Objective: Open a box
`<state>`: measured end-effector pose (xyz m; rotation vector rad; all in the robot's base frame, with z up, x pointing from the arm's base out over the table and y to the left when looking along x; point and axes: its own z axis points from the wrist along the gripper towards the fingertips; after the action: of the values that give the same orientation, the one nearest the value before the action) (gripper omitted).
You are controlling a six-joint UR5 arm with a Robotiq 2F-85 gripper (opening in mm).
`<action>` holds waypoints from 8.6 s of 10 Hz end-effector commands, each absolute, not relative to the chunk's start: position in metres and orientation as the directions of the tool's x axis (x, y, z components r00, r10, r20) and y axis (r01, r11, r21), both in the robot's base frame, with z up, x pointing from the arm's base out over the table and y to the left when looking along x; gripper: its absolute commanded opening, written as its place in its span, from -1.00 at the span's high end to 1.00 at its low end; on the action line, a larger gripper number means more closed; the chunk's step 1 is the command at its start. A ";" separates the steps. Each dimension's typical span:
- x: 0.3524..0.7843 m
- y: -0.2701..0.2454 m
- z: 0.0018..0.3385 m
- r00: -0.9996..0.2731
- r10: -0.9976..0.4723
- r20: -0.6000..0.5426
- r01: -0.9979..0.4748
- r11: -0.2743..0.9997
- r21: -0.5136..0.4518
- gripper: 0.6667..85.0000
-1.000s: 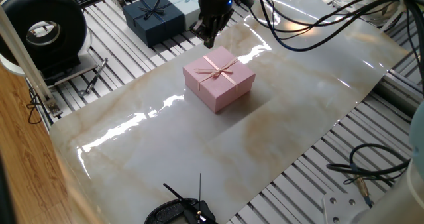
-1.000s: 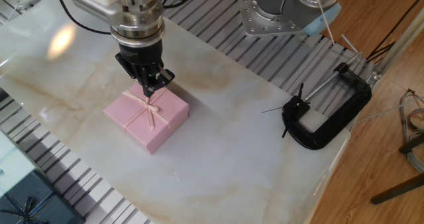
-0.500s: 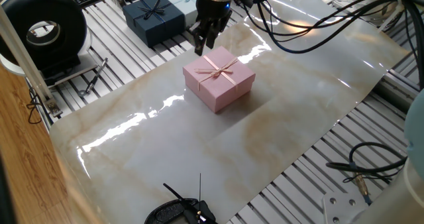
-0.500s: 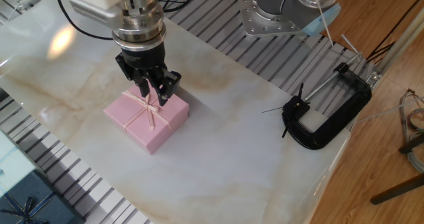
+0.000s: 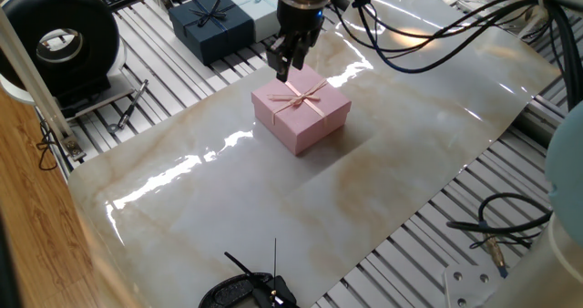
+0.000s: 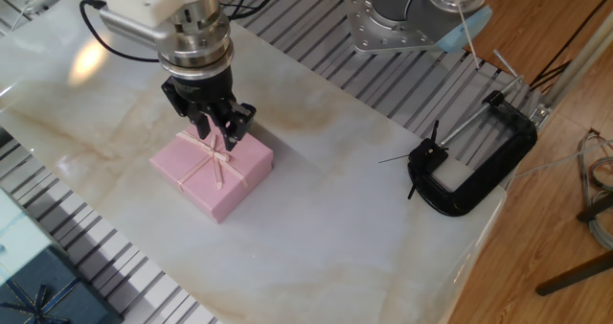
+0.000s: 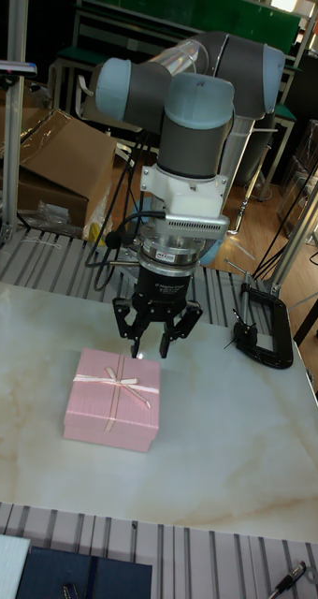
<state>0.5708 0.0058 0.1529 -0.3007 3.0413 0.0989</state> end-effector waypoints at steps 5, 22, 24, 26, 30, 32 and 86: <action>0.567 -0.028 0.137 -0.903 -0.428 -0.042 -0.427 0.903 -0.045 -0.05; 0.570 -0.043 0.093 -0.821 -0.571 0.001 -0.570 0.819 -0.065 -0.03; 0.564 -0.042 0.098 -0.812 -0.584 0.012 -0.584 0.810 -0.055 -0.03; 0.563 -0.045 0.098 -0.793 -0.609 0.022 -0.609 0.791 -0.062 -0.03; 0.579 -0.029 0.091 -0.722 -0.692 -0.010 -0.689 0.721 -0.076 -0.05; 0.578 -0.027 0.094 -0.696 -0.718 -0.018 -0.715 0.696 -0.070 -0.04; 0.569 0.111 0.148 -0.864 -0.496 -0.080 -0.500 0.866 0.029 0.98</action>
<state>0.5638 0.0809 0.1437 -0.8630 2.9605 0.0838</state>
